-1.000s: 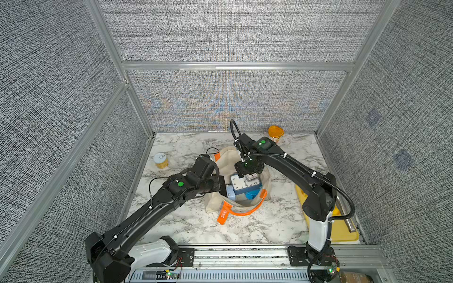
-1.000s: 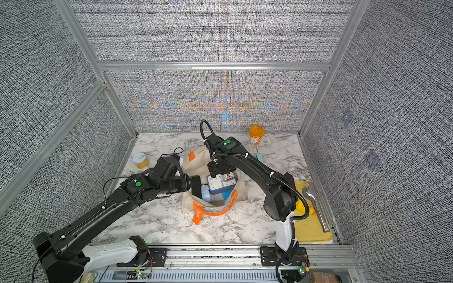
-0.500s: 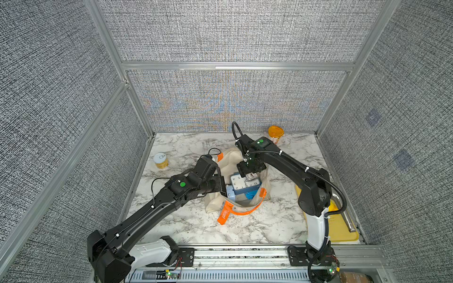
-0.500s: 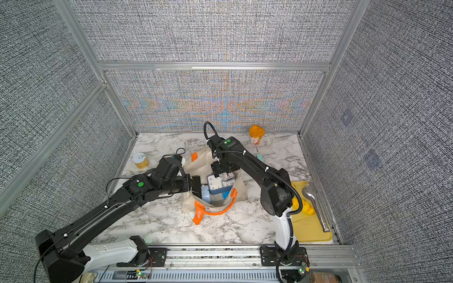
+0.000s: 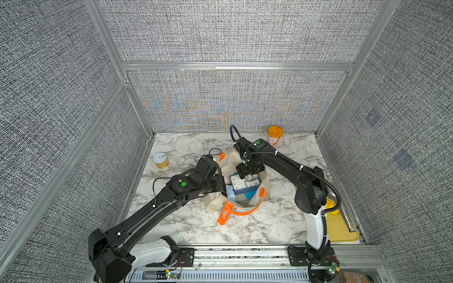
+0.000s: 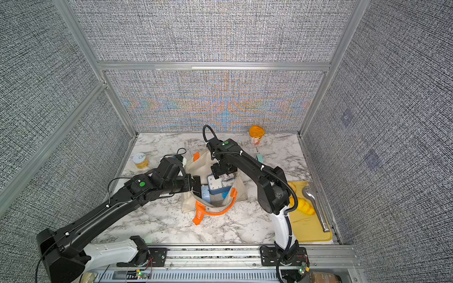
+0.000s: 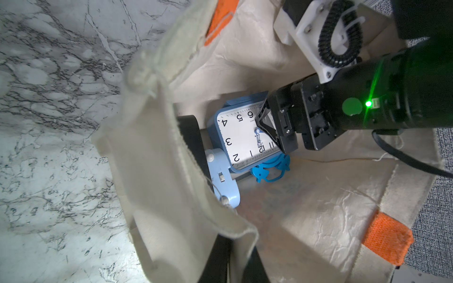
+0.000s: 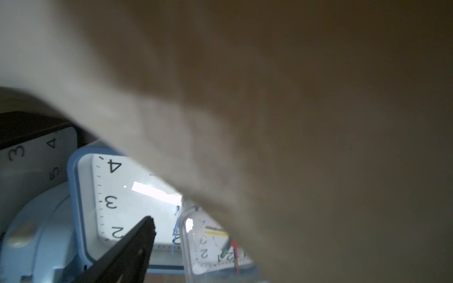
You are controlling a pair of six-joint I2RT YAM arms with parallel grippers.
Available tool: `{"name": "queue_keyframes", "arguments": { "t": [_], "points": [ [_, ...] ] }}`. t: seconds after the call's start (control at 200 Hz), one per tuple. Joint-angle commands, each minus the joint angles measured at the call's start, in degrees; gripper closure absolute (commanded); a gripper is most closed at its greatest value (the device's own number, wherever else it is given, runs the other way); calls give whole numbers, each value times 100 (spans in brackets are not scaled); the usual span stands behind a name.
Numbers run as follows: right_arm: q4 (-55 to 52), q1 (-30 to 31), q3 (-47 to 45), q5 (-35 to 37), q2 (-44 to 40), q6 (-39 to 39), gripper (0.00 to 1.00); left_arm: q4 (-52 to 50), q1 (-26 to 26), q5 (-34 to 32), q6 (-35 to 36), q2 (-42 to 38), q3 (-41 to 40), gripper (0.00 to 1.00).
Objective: Take the alarm clock out of the canvas bag
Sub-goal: Move the canvas bag to the center of the board.
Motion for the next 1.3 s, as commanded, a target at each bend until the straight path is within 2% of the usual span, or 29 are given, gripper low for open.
{"name": "queue_keyframes", "arguments": {
  "t": [0.0,0.355,0.7,0.83,0.915,1.015,1.135,1.22,1.29],
  "points": [
    [-96,-22,-90,72,7,53,14,48,0,81,29,19,11,87],
    [122,-40,-426,-33,-67,89,16,88,-1,72,28,65,43,87],
    [138,-34,-393,-76,-76,149,34,97,1,54,28,69,70,87],
    [138,-31,-349,-104,-141,161,38,31,-2,-28,37,46,105,87],
    [88,-11,-227,-142,-199,166,39,-8,-1,-148,32,-12,96,85],
    [-1,62,56,-241,-287,90,39,0,-6,-267,114,-75,61,78],
    [-164,228,554,-352,-419,-43,39,-104,0,-472,108,-126,71,77],
    [-362,323,1030,-393,-509,-106,39,-119,-2,-669,140,-219,20,82],
    [-562,356,1421,-403,-571,-142,39,-114,1,-899,178,-333,-18,95]
  ]
}}
